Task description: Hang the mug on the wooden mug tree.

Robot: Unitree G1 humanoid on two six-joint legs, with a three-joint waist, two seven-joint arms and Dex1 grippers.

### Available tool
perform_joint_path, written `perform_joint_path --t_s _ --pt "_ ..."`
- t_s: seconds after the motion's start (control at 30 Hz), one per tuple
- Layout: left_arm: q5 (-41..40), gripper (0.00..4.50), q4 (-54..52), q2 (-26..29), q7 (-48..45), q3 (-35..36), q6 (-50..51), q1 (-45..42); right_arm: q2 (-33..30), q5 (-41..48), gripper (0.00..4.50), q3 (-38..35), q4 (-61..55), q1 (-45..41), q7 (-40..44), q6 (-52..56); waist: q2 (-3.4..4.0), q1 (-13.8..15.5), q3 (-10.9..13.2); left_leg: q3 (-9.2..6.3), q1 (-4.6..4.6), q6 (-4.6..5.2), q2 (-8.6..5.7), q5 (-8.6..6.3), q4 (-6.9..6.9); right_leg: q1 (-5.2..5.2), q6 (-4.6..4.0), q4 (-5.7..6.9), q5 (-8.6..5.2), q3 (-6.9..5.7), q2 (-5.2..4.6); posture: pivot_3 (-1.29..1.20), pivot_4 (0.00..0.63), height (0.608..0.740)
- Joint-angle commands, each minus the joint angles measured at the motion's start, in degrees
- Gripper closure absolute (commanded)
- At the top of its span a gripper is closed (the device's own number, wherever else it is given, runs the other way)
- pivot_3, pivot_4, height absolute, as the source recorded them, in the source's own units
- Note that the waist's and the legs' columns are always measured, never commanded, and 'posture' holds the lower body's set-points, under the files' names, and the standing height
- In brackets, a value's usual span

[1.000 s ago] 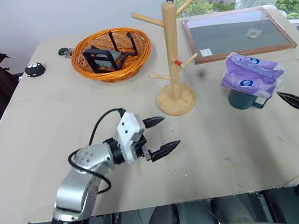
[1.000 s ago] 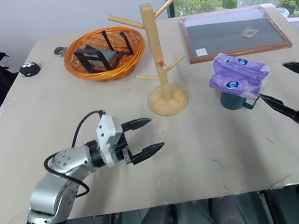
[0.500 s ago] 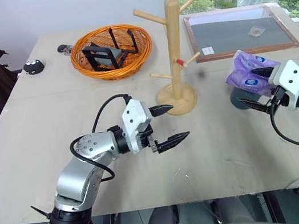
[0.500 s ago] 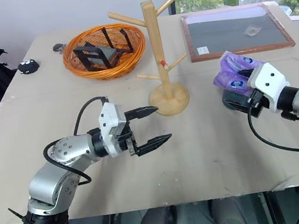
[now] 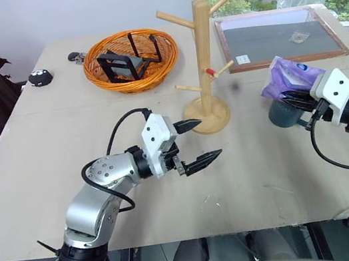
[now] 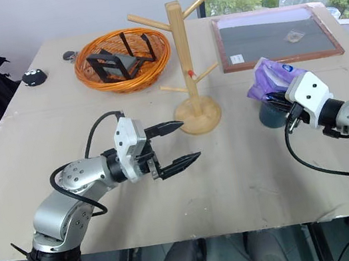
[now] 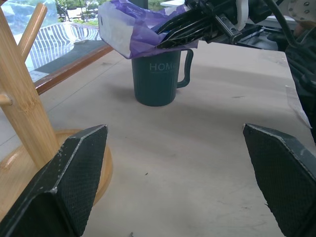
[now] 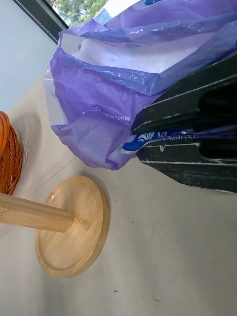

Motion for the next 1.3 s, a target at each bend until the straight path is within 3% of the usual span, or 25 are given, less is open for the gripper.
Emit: perform_joint_path --t_s 0.03,0.3,0.4,0.5,0.63,0.8,1.1,1.2,1.3 --pt "-1.0 0.00 -1.6 -0.7 0.0 0.7 -1.1 -0.8 -0.2 0.0 4.40 -3.5 -0.9 -2.1 -1.3 -0.6 0.00 0.0 0.0 0.00 0.00 0.00 0.00 0.00 0.00 0.00 0.00 0.00 0.00 0.00 0.00 0.00 0.150 0.737" --pt "-3.0 0.00 0.1 -6.4 1.9 0.7 -1.1 -6.1 -5.9 3.7 4.40 -14.2 -4.6 -3.0 -1.7 8.4 0.01 0.6 0.0 -0.03 -0.07 -0.01 -0.01 0.00 0.02 -0.02 0.00 -0.03 0.00 -0.04 -0.02 0.00 0.150 0.737" --pt "-1.2 0.00 2.7 -9.8 2.5 -2.6 -1.5 -9.9 -8.9 3.9 4.40 -21.8 -4.4 1.0 -1.7 14.7 0.00 1.0 0.0 -0.03 -0.11 0.00 -0.03 0.00 0.02 -0.02 0.00 -0.05 0.00 -0.04 -0.02 0.00 0.150 0.737" --pt "2.2 0.00 8.0 -14.3 2.1 -8.0 -3.3 -14.9 -9.6 -0.9 4.40 -27.4 0.5 9.5 -0.9 12.7 -0.09 2.0 0.0 0.03 -0.13 0.01 -0.21 0.00 0.07 0.05 0.00 -0.06 0.00 -0.14 -0.02 0.00 0.150 0.737" --pt "4.7 0.00 12.7 -15.8 -0.5 -11.2 -4.4 -18.0 -6.2 -3.8 4.40 -27.6 4.8 16.6 -2.7 9.6 -0.09 1.3 0.0 0.17 -0.11 0.01 -0.26 0.00 0.13 0.09 0.01 -0.04 0.00 -0.06 -0.01 0.00 0.150 0.737" --pt "5.0 0.00 15.8 -16.6 -4.1 -12.1 -5.5 -20.9 -2.7 -7.4 4.40 -25.4 8.9 19.7 -6.4 8.3 0.05 -0.4 -0.1 0.20 0.13 0.02 -0.18 0.00 0.05 0.10 0.01 0.08 0.00 0.19 0.04 0.00 0.150 0.737" --pt "5.4 0.00 17.4 -17.2 -4.7 -10.9 -6.7 -21.3 2.3 -2.1 0.33 -30.9 -1.6 18.3 -10.4 12.4 0.05 0.0 -0.1 0.19 0.32 0.02 -0.17 0.00 0.01 0.28 0.02 0.04 0.00 0.23 0.05 0.00 0.150 0.737" --pt "5.4 0.00 16.6 -16.8 -4.5 -10.7 -6.6 -20.1 9.8 7.8 0.33 -32.1 -10.1 14.5 -15.1 20.1 0.04 -0.2 -0.1 0.16 0.32 0.01 -0.10 0.00 0.01 0.28 0.02 0.04 0.00 0.21 0.07 0.00 0.150 0.737" --pt "6.7 0.00 16.4 -15.6 -5.0 -11.2 -7.2 -19.0 19.1 8.8 0.33 -25.8 -16.8 16.1 -21.3 23.0 0.04 0.2 -0.1 0.05 0.31 0.00 -0.06 0.01 0.00 0.28 0.01 0.07 0.00 0.13 0.08 0.00 0.150 0.737"
